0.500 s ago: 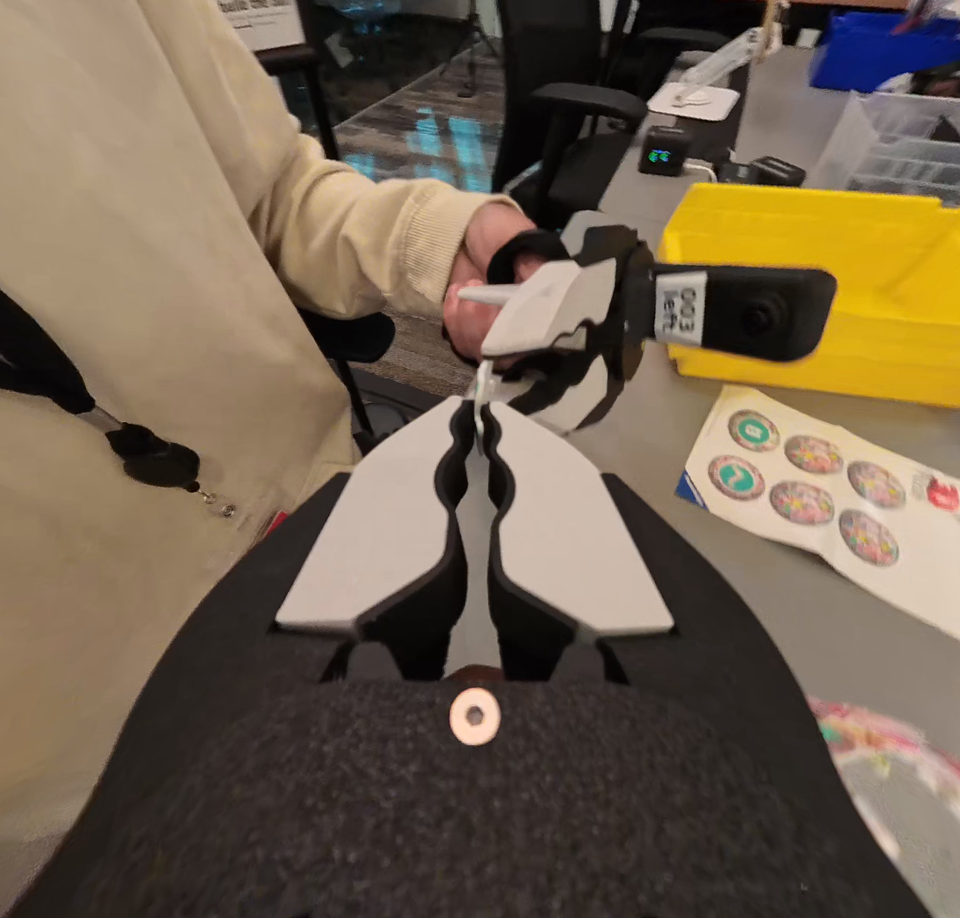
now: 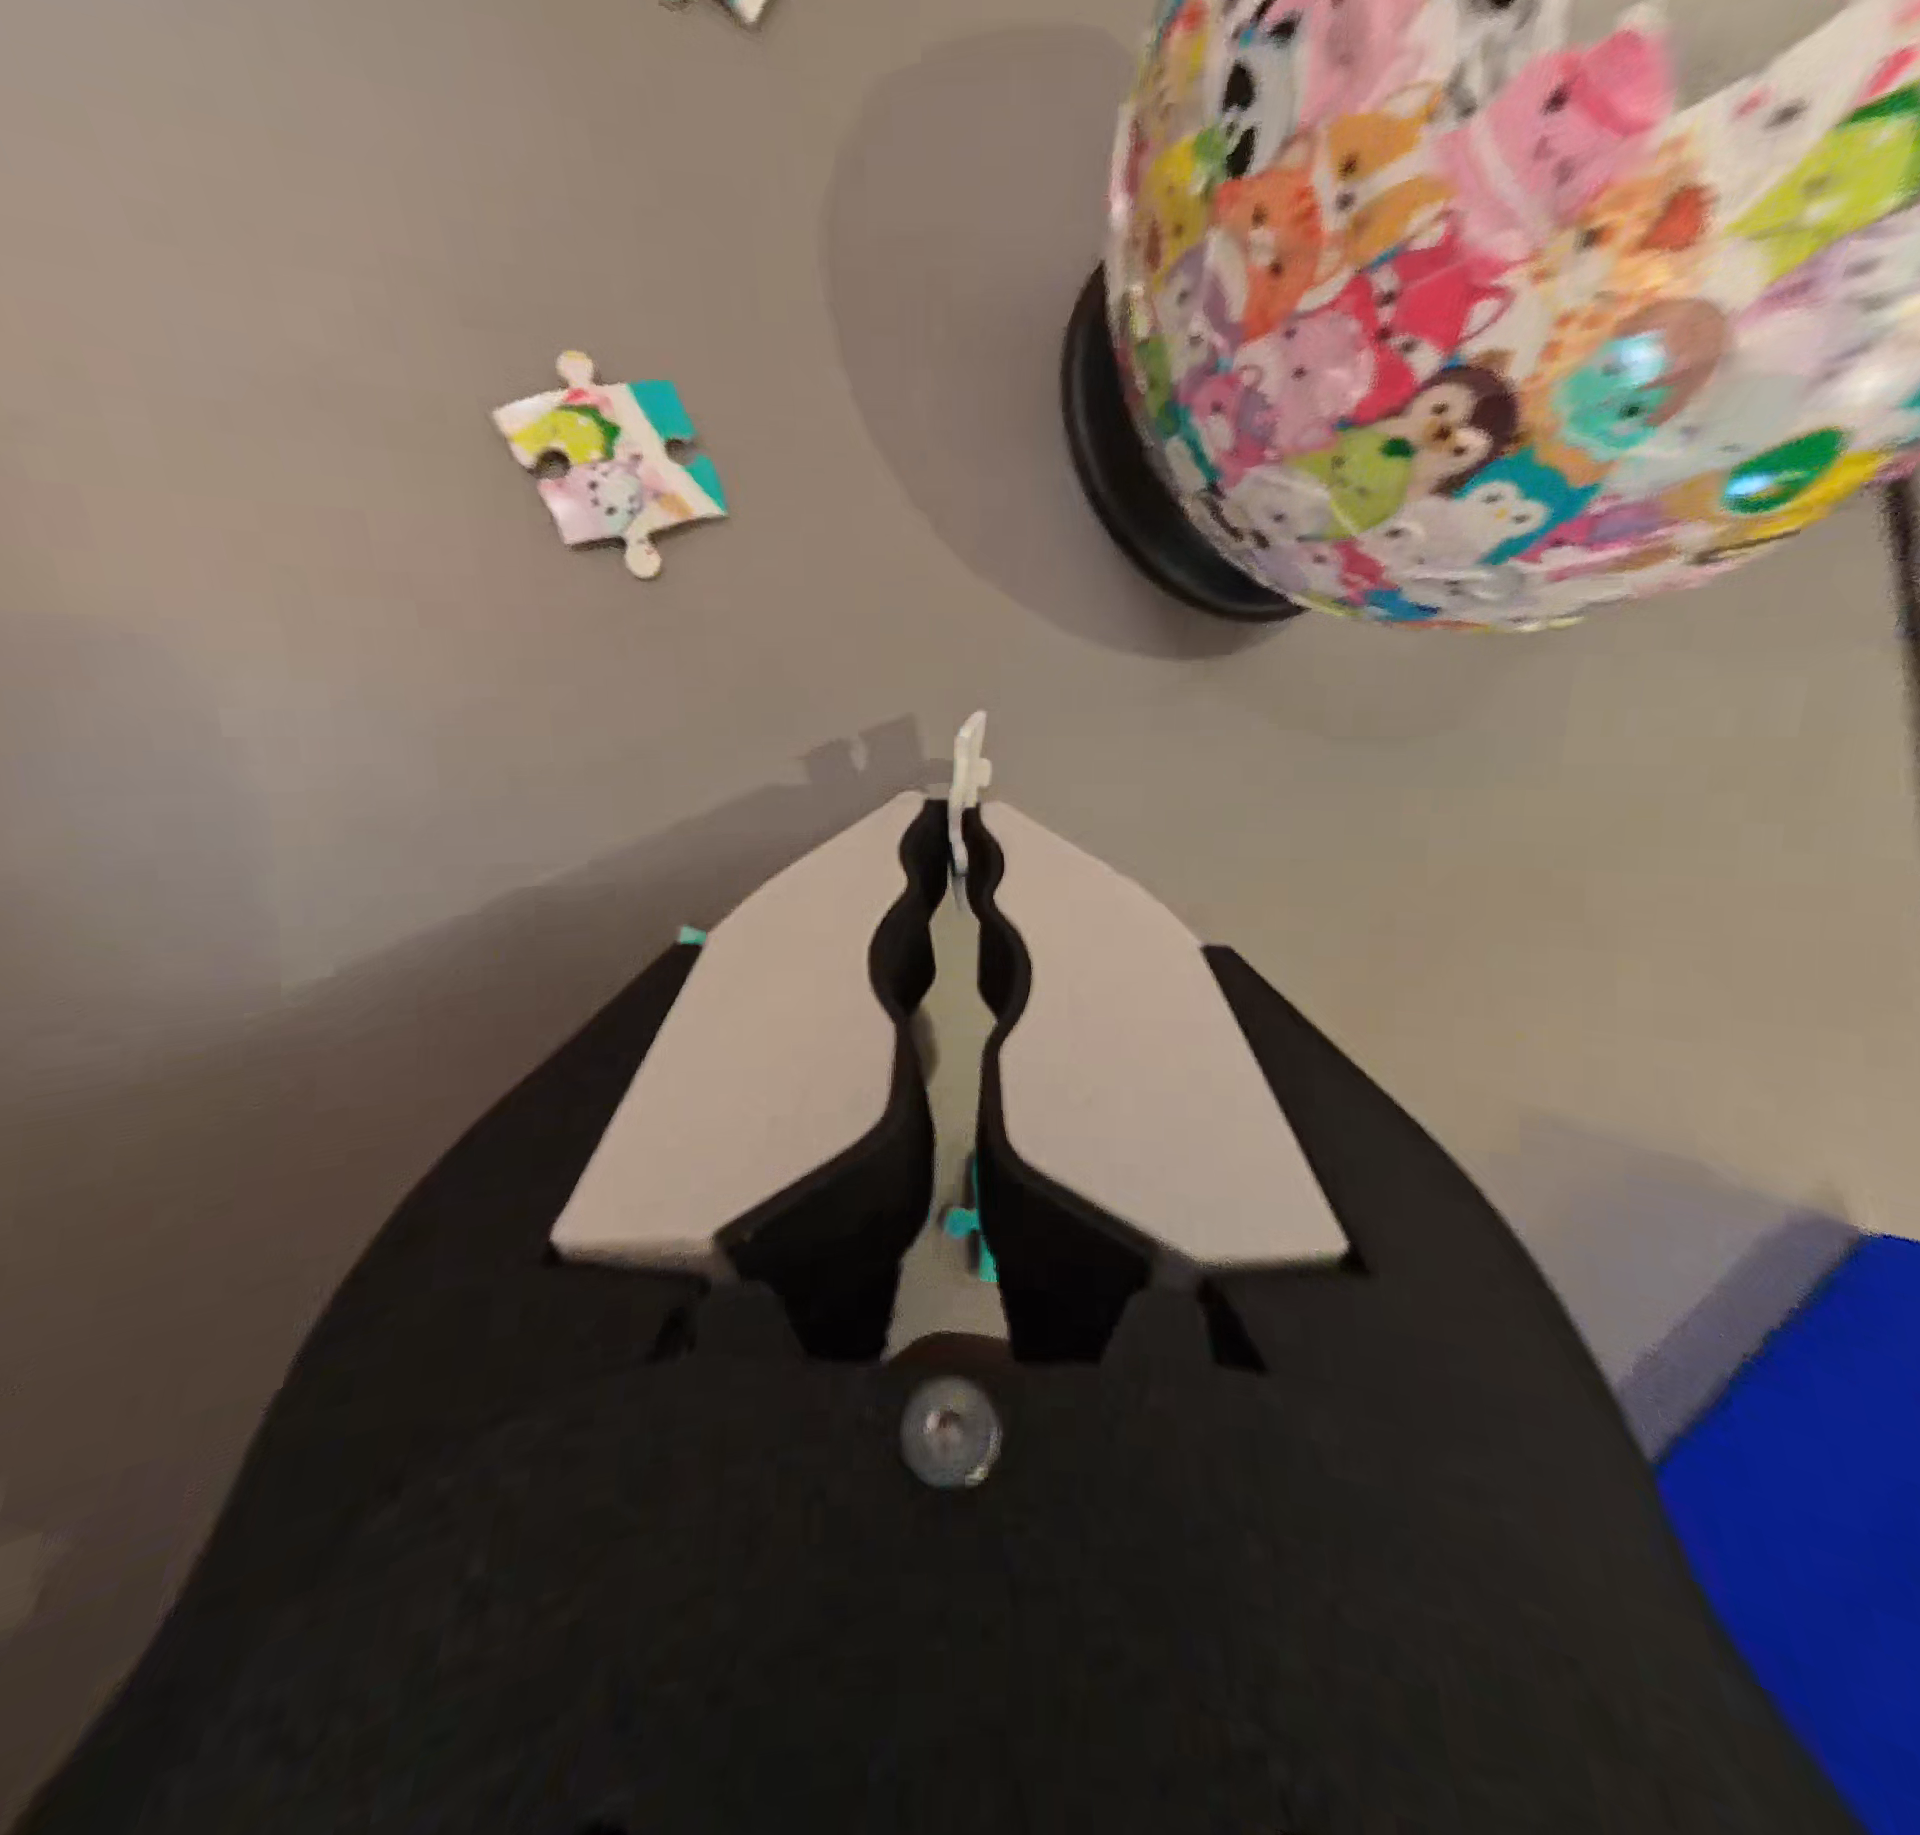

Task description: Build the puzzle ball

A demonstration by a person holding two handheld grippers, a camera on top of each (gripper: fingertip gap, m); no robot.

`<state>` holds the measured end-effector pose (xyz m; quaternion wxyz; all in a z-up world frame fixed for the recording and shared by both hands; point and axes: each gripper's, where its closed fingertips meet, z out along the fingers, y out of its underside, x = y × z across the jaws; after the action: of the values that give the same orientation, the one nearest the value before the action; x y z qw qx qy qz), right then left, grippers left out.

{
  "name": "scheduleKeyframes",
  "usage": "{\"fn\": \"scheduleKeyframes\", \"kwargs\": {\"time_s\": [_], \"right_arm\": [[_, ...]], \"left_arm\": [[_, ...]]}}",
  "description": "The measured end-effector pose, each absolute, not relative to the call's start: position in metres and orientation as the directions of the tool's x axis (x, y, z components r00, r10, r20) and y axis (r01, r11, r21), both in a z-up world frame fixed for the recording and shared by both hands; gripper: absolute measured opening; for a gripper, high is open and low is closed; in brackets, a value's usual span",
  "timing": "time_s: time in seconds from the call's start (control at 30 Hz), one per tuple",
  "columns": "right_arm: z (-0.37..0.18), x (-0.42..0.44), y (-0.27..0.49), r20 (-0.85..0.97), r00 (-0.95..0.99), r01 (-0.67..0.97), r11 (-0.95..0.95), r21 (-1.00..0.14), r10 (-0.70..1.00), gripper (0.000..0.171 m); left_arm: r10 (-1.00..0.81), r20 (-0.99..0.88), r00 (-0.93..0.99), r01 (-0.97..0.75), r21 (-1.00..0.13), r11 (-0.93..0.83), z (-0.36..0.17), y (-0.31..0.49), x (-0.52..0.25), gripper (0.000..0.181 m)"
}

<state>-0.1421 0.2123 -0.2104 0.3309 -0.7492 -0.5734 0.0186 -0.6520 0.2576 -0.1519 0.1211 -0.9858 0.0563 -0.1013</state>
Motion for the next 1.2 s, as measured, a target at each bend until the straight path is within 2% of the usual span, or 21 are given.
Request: {"fn": "scheduleKeyframes", "kwargs": {"time_s": [0.13,0.23,0.33,0.4,0.53,0.57,0.6,0.67,0.87,0.93,1.0,1.03,1.1,1.17,1.2], "right_arm": [[-0.223,-0.142,0.209,0.324,0.322,0.866,-0.138,-0.481,0.89,0.009],[-0.217,-0.145,0.204,0.268,0.373,0.822,-0.182,-0.54,0.888,0.03],[-0.203,-0.147,0.196,0.224,0.428,0.754,-0.209,-0.622,0.876,0.037],[-0.196,-0.148,0.189,0.216,0.442,0.72,-0.201,-0.664,0.87,0.036],[-0.189,-0.146,0.177,0.23,0.435,0.707,-0.172,-0.686,0.871,0.036],[-0.188,-0.146,0.175,0.237,0.427,0.708,-0.16,-0.688,0.873,0.036],[-0.186,-0.146,0.174,0.243,0.419,0.707,-0.147,-0.692,0.875,0.036],[-0.182,-0.145,0.172,0.247,0.412,0.7,-0.13,-0.702,0.877,0.036],[-0.179,-0.144,0.169,0.21,0.406,0.665,-0.13,-0.735,0.889,0.034],[-0.177,-0.143,0.169,0.229,0.401,0.671,-0.114,-0.732,0.887,0.034],[-0.171,-0.145,0.17,0.236,0.401,0.658,-0.099,-0.746,0.885,0.032],[-0.166,-0.148,0.17,0.233,0.401,0.641,-0.09,-0.762,0.886,0.031],[-0.149,-0.159,0.17,0.216,0.397,0.577,-0.06,-0.814,0.892,0.029],[-0.126,-0.178,0.168,0.178,0.365,0.488,-0.025,-0.873,0.914,0.029],[-0.112,-0.192,0.166,0.158,0.337,0.436,-0.005,-0.9,0.928,0.029]], "left_arm": [[-0.098,0.105,0.99,-0.091,-0.071,-0.993,-0.169,0.277,-0.677,0.064],[-0.097,0.061,0.993,-0.105,0.152,-0.983,-0.191,0.268,-0.681,0.075],[-0.082,0.014,0.997,-0.082,0.351,-0.933,-0.206,0.251,-0.686,0.086],[-0.054,-0.007,0.999,-0.047,0.384,-0.922,-0.211,0.253,-0.688,0.088],[0.038,-0.041,0.998,0.052,0.416,-0.908,-0.218,0.254,-0.693,0.068],[0.041,-0.049,0.998,0.059,0.439,-0.896,-0.22,0.251,-0.693,0.066],[0.054,-0.027,0.998,0.06,0.451,-0.891,-0.221,0.25,-0.689,0.056],[0.057,-0.004,0.998,0.053,0.44,-0.897,-0.222,0.25,-0.684,0.045],[0.029,0.016,0.999,0.022,0.344,-0.939,-0.221,0.258,-0.681,0.044],[0.031,0.053,0.998,0.016,0.274,-0.962,-0.217,0.263,-0.678,0.044],[0.031,0.135,0.99,0.01,0.158,-0.987,-0.202,0.272,-0.67,0.044],[0.011,0.235,0.972,-0.006,0.069,-0.998,-0.187,0.277,-0.657,0.044],[-0.169,0.506,0.846,-0.07,-0.208,-0.976,-0.136,0.284,-0.609,0.044],[-0.447,0.692,0.567,-0.073,-0.498,-0.864,-0.067,0.267,-0.549,0.044],[-0.577,0.721,0.384,-0.039,-0.612,-0.79,-0.034,0.25,-0.519,0.043]]}}
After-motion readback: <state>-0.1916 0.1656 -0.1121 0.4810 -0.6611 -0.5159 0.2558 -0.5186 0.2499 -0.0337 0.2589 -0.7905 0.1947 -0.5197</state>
